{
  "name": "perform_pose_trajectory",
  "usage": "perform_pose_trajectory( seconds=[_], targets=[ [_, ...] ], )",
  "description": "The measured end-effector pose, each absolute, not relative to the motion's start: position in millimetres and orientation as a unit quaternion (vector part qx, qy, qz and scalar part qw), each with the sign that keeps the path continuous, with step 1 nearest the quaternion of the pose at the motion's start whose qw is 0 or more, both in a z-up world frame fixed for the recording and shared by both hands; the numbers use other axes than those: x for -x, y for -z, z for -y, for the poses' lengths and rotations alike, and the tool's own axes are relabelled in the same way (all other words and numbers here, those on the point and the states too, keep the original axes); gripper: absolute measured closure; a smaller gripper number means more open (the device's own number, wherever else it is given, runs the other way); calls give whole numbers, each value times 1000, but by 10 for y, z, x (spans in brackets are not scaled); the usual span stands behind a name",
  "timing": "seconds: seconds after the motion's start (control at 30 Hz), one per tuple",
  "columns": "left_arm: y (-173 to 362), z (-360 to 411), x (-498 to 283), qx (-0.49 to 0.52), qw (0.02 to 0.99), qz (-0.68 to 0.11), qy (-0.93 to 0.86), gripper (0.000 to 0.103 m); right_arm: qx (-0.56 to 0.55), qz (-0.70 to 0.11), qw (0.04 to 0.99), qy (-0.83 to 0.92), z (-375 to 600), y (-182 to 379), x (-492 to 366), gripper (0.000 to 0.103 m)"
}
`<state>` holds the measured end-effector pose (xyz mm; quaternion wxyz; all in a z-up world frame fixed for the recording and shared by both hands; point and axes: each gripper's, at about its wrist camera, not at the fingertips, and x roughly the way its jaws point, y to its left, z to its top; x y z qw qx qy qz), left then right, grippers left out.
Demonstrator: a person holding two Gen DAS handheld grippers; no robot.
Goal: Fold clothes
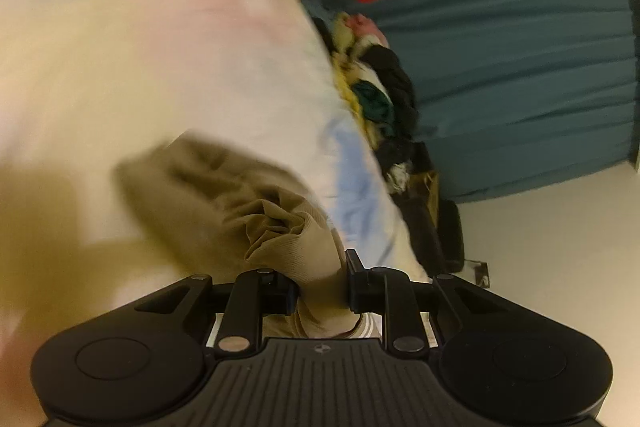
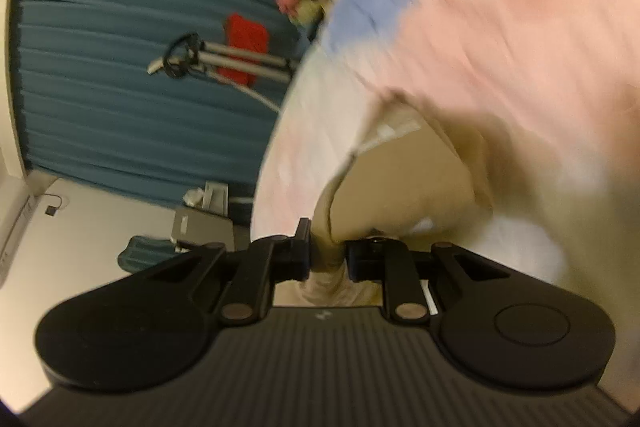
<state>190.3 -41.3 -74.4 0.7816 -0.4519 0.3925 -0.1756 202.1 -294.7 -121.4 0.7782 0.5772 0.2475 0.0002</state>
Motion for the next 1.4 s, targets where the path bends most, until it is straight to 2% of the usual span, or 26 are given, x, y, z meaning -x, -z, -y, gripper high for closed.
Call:
perform_pose_trajectory(
  seconds=[0.3,0.43,0.5,0.53,0.67,0.8,0.87,0.93,1.0,1.1,1.17,1.23,1.3,1.33,1.4],
  targets=[
    [19,1758,-3329,410,797,-371,243,79,-504,-157,847,63,4250,197,-3185,83],
    [-304,2356,-3962,390,802,-361,272,79,-460,-132,875,79,4700,101,-3640,83],
    [-392,2626,-4236,379,805,-357,285,79,-448,-122,882,77,4885,253,-3749,83],
    [-260,2691,-4269,370,808,-358,285,79,-443,-124,885,76,4939,404,-3786,83],
    [573,2828,-4200,302,826,-384,283,79,-450,-159,875,77,5025,1309,-3753,83],
    [1493,2607,-3879,282,814,-424,280,80,-456,-230,854,99,4851,2096,-3486,83],
    [1513,2539,-3745,261,821,-422,282,79,-464,-244,845,105,4756,2349,-3357,83],
    [1369,2491,-3631,236,832,-416,283,72,-476,-258,832,119,4713,2468,-3267,76],
    [1225,2443,-3517,211,841,-409,283,70,-467,-271,829,144,4652,2392,-3180,75],
    [1009,2371,-3347,172,855,-399,284,68,-415,-298,842,173,4476,2045,-3071,75],
    [865,2322,-3234,147,863,-392,284,62,-393,-300,852,172,4354,1793,-2972,75],
    [721,2274,-3120,121,870,-385,284,48,-368,-291,868,163,4190,1530,-2813,75],
    [559,2233,-2979,95,877,-375,285,39,-340,-274,886,155,4013,1237,-2638,75],
    [438,2227,-2844,79,881,-366,288,29,-326,-267,894,151,3923,1100,-2547,75],
    [194,2217,-2574,48,889,-347,293,17,-302,-258,906,145,3772,888,-2382,75]
  ],
)
